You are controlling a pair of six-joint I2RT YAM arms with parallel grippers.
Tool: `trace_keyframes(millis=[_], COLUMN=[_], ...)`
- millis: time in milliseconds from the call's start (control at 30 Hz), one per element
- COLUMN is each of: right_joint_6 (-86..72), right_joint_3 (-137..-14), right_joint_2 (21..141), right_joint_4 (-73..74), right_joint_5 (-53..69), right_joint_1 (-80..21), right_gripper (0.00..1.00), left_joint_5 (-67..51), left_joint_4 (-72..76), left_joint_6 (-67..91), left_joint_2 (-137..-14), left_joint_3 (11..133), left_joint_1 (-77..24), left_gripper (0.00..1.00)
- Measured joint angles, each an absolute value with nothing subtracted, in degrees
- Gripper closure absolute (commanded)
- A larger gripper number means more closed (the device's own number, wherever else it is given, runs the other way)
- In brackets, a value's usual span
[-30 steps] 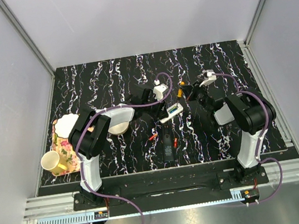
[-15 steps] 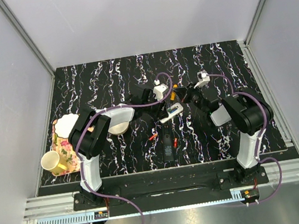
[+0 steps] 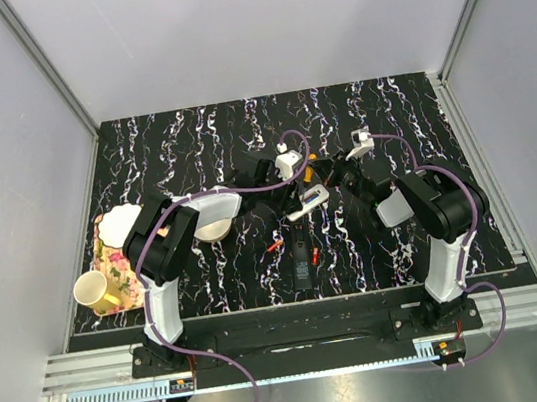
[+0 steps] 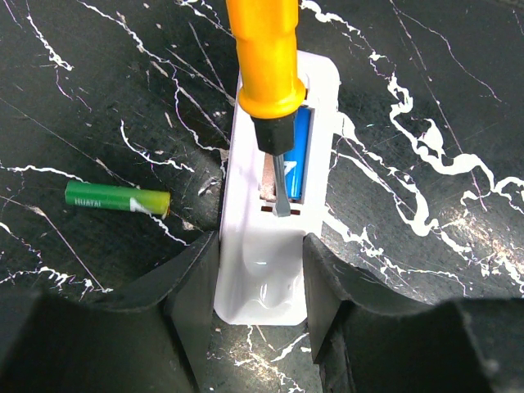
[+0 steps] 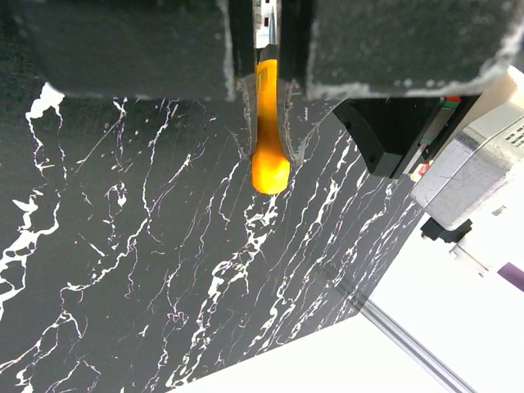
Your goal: Unload the batteries from the remote control
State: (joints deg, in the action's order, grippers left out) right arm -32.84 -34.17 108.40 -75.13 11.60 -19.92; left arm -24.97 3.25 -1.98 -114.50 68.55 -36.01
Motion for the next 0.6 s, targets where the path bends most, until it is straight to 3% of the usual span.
trace_keyframes(millis=[100, 167, 400, 600], right_joint_6=[-32.1, -31.7, -30.4, -27.1], right_joint_3=[-34.2, -34.2, -33.1, -31.8], right_joint_2=[108.3, 108.1, 103.9, 98.4], right_joint_4=[-75.1, -75.1, -75.1, -75.2], right_joint_5=[11.5, 11.4, 10.9, 10.1], right_joint_1=[-19.9, -19.9, -19.9, -19.9], right_gripper=[1.0, 1.0, 1.0, 1.0], left_joint_5=[-25.0, -25.0, -24.3, -24.2], left_joint_4=[3.2, 3.2, 3.5, 4.1], left_joint_6=[-2.0, -2.0, -1.7, -1.0], left_joint_2=[-114.5, -114.3, -112.5, -107.0], left_joint_3=[68.6, 68.6, 67.4, 66.0], left_joint_1=[-36.0, -36.0, -36.3, -36.7], left_gripper=[0.99, 0.91, 0.41, 0.33])
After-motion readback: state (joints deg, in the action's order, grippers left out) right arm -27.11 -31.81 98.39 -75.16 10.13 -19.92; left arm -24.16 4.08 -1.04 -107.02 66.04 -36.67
